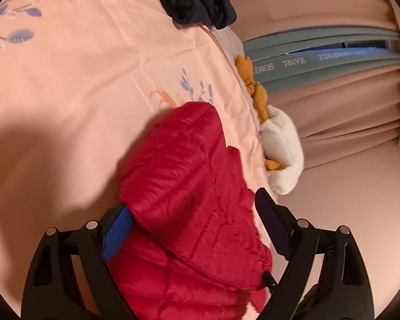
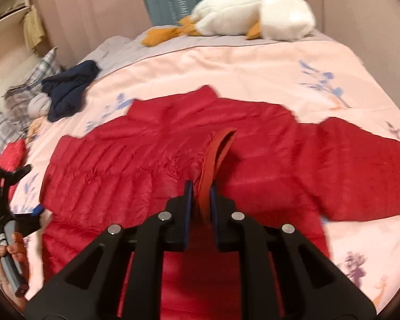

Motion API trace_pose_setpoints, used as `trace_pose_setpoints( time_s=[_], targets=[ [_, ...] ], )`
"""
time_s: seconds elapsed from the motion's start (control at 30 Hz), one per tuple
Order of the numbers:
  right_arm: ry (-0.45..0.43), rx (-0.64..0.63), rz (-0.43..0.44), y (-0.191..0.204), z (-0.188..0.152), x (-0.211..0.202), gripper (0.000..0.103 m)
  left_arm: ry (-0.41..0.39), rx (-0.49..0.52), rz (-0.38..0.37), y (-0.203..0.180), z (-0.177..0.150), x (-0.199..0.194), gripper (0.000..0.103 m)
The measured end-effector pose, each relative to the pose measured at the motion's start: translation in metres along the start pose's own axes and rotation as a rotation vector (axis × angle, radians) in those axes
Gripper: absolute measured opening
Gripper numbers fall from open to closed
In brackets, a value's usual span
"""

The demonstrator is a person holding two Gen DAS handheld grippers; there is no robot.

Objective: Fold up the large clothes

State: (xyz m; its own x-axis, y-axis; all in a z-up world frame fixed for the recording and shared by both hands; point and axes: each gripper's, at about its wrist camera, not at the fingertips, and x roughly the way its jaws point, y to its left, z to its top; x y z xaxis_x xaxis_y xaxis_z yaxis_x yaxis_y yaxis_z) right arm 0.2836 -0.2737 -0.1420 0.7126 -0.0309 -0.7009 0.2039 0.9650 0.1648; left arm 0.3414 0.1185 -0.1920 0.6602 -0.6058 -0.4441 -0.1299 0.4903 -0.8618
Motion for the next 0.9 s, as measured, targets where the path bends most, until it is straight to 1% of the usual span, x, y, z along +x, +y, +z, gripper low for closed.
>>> trace_pose_setpoints(
  time_s=[0.13,0.2,0.23,0.3,0.37,0.43,0.47,0.53,0.63,0.73,0.8,0.83,0.9],
  targets=[
    [0.064,0.018,-0.028,-0.018,-0.012,0.023,0.012,0.007,0.007,0.038,0.007,-0.002,0.007,0.088],
    [0.097,0.023,-0.026,-0.022,-0.019,0.036,0.012,0.014,-0.012,0.043,0.014,0.003,0.011,0.087],
    [0.1,0.024,-0.024,-0.023,-0.021,0.037,0.013,0.021,-0.008,0.049,0.012,0.005,0.012,0.087],
    [0.105,0.011,-0.022,-0.022,-0.021,0.037,0.014,0.049,0.031,0.084,0.009,0.006,0.011,0.087],
    [0.104,0.013,-0.017,-0.024,-0.019,0.035,0.018,0.092,0.116,0.15,-0.005,0.004,0.009,0.087],
    [0.084,0.032,0.0,-0.029,-0.014,0.024,0.027,0.115,0.22,0.189,-0.017,-0.003,-0.001,0.088],
    [0.067,0.035,0.003,-0.032,-0.012,0.018,0.03,0.117,0.263,0.206,-0.022,-0.005,-0.005,0.088],
    [0.021,0.015,0.004,-0.032,-0.007,0.004,0.034,0.099,0.369,0.246,-0.035,-0.01,-0.018,0.088],
    [-0.007,-0.032,0.004,-0.025,-0.003,-0.006,0.037,0.043,0.465,0.282,-0.053,-0.01,-0.026,0.088],
    [-0.018,-0.087,0.009,-0.009,-0.001,-0.005,0.037,0.02,0.517,0.278,-0.07,-0.009,-0.017,0.088],
    [-0.026,-0.126,0.01,0.002,-0.001,-0.002,0.037,0.02,0.556,0.281,-0.083,-0.009,0.0,0.087],
    [-0.025,-0.145,0.013,0.008,0.0,0.002,0.037,0.012,0.58,0.298,-0.089,-0.009,0.008,0.086],
    [-0.016,-0.152,0.016,0.015,0.002,0.012,0.037,0.018,0.615,0.329,-0.096,-0.008,0.025,0.067]
  ],
)
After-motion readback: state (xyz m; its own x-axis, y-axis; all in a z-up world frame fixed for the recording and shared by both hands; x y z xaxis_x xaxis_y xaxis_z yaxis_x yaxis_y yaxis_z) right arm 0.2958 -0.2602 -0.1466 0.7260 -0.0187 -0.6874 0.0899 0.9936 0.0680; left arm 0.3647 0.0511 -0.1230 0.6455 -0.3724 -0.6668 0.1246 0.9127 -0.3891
